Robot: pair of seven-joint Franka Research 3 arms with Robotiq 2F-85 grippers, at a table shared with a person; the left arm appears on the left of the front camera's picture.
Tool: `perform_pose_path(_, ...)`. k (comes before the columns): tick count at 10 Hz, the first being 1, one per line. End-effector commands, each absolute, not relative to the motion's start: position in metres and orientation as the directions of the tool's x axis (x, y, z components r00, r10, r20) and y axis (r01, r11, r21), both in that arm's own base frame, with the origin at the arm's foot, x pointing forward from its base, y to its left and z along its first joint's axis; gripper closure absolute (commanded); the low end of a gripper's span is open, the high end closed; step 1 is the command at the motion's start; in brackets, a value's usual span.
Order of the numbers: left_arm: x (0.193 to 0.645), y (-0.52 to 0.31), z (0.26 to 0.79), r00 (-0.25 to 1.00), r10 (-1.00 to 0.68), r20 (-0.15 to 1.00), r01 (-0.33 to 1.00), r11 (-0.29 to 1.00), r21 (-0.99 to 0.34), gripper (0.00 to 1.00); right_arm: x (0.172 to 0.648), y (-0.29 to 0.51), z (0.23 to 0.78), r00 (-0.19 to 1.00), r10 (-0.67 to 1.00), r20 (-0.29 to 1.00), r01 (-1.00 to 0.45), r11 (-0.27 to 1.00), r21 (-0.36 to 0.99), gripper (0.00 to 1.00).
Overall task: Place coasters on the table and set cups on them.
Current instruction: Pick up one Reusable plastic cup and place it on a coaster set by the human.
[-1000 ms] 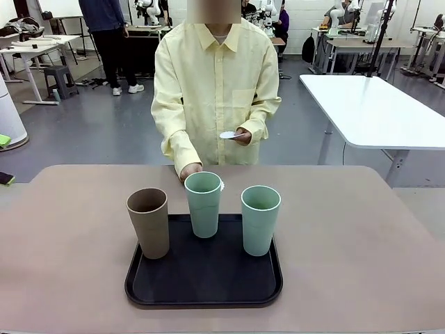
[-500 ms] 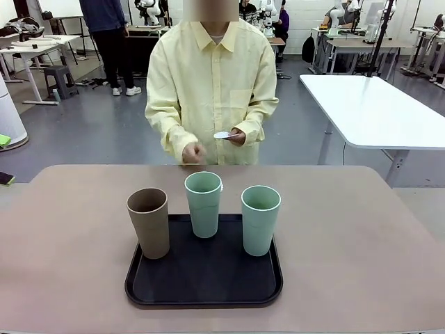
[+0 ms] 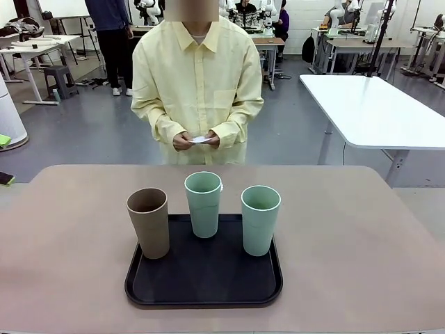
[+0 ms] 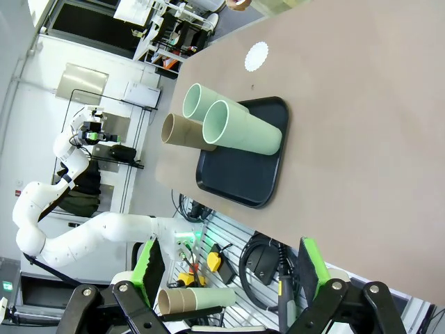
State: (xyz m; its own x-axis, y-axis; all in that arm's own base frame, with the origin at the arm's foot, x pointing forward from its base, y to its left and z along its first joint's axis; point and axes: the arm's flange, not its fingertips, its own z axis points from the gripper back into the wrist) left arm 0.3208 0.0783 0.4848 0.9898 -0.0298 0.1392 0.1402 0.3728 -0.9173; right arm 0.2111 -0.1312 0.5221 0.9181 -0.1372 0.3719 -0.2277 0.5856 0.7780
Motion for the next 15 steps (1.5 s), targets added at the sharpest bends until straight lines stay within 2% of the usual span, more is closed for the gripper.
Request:
perform_pose_path(1, 0.321, 0.080, 0.483, 0.987, -0.041, 0.154, 0.158, 0.361, -0.919, 0.00, 0.226, -0.124, 0.541, 0.909, 0.093, 0.406, -0.378, 0.593, 0.711, 0.00)
perform_pose_path(2, 0.321, 0.080, 0.483, 0.987, -0.041, 0.154, 0.158, 0.361, -0.919, 0.00, 0.248, -0.118, 0.559, 0.870, 0.254, 0.424, -0.475, 0.667, 0.575, 0.00)
perform_pose_path(4, 0.321, 0.080, 0.483, 0.987, -0.041, 0.154, 0.158, 0.361, -0.919, 0.00, 0.298, -0.092, 0.583, 0.820, 0.404, 0.405, -0.566, 0.674, 0.475, 0.00)
perform_pose_path(5, 0.321, 0.080, 0.483, 0.987, -0.041, 0.154, 0.158, 0.361, -0.919, 0.00, 0.320, -0.076, 0.585, 0.753, 0.515, 0.408, -0.655, 0.647, 0.391, 0.00)
perform_pose_path(7, 0.321, 0.080, 0.483, 0.987, -0.041, 0.154, 0.158, 0.361, -0.919, 0.00, 0.355, -0.040, 0.575, 0.574, 0.612, 0.544, -0.811, 0.518, 0.273, 0.00)
perform_pose_path(9, 0.321, 0.080, 0.483, 0.987, -0.041, 0.154, 0.158, 0.361, -0.919, 0.00, 0.371, -0.022, 0.559, 0.449, 0.688, 0.571, -0.893, 0.378, 0.246, 0.00)
perform_pose_path(11, 0.321, 0.080, 0.483, 0.987, -0.041, 0.154, 0.158, 0.361, -0.919, 0.00, 0.380, -0.012, 0.546, 0.423, 0.685, 0.593, -0.904, 0.362, 0.227, 0.00)
perform_pose_path(12, 0.321, 0.080, 0.483, 0.987, -0.041, 0.154, 0.158, 0.361, -0.919, 0.00, 0.374, -0.013, 0.563, 0.460, 0.705, 0.540, -0.886, 0.406, 0.225, 0.00)
perform_pose_path(15, 0.321, 0.080, 0.483, 0.987, -0.041, 0.154, 0.158, 0.361, -0.919, 0.00, 0.374, -0.013, 0.563, 0.460, 0.705, 0.540, -0.886, 0.406, 0.225, 0.00)
